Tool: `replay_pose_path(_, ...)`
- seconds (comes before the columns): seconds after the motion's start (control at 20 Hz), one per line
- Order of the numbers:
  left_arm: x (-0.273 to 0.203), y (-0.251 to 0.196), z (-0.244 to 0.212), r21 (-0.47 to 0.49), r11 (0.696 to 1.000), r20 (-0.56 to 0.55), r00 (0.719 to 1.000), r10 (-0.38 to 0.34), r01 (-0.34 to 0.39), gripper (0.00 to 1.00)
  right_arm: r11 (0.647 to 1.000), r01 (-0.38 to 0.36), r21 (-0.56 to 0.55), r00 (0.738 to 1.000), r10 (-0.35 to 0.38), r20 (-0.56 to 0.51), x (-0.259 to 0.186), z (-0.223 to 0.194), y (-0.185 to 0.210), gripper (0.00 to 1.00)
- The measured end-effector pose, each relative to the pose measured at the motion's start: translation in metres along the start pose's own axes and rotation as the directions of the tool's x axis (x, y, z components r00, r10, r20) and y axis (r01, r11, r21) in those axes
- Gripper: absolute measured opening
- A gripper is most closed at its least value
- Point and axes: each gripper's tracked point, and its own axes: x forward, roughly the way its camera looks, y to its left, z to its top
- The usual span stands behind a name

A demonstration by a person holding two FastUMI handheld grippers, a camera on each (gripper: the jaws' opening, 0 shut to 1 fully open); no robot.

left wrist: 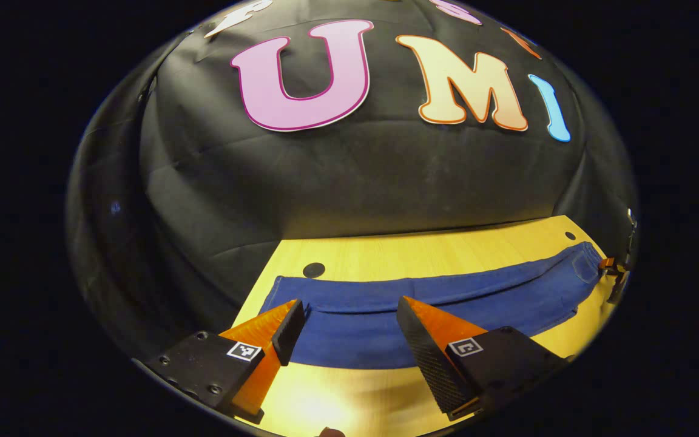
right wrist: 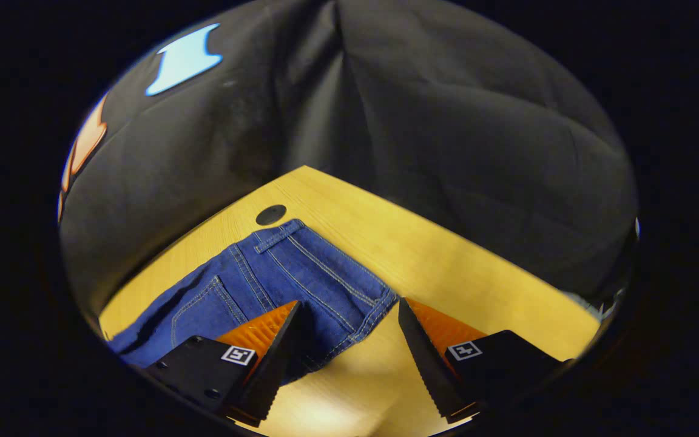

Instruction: Grasp the waist and the cuffs of the jeans and fold them to make the two legs overlap; first hold the waist and fold one-third of the jeans toward the cuffs, then hold the cuffs and fold the remaining one-third in the same direction to finish folding.

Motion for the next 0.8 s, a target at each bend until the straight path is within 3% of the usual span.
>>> replay_pose_path(0.15,-0.006,-0.004,-0.002,-0.009,1.000,-0.006,1.000,-0.003,0.003,0.96,0.997,-0.067,0.047,0.997,0.069,-0.045,0.005,-0.005,0.008,0.47)
replay_pose_path(0.3,-0.020,-0.014,-0.006,-0.044,0.999,-0.008,1.000,-0.002,0.001,1.00,0.998,-0.069,0.015,0.998,0.068,0.004,-0.006,0.011,0.004,0.15)
replay_pose_path(0.35,-0.022,-0.014,-0.005,-0.049,0.999,-0.010,1.000,-0.003,0.002,0.96,0.996,-0.084,-0.007,0.996,0.084,0.019,-0.011,0.017,0.009,0.05)
replay_pose_path(0.5,-0.023,-0.010,-0.002,-0.052,0.999,-0.005,1.000,0.001,-0.002,0.96,0.983,-0.176,-0.058,0.976,0.182,0.116,-0.045,0.057,0.026,0.05)
replay_pose_path(0.55,-0.022,-0.009,-0.003,-0.057,0.998,-0.002,1.000,-0.003,0.002,1.00,0.976,-0.200,-0.079,0.967,0.210,0.146,-0.060,0.068,0.029,0.05)
replay_pose_path(0.6,-0.022,-0.008,-0.004,-0.062,0.998,-0.004,1.000,-0.006,0.006,0.96,0.970,-0.224,-0.099,0.955,0.239,0.176,-0.075,0.073,0.028,0.05)
replay_pose_path(0.8,-0.020,0.010,-0.011,-0.058,0.998,-0.011,1.000,-0.020,0.019,0.96,0.938,-0.305,-0.163,0.910,0.337,0.242,-0.087,0.065,0.028,0.05)
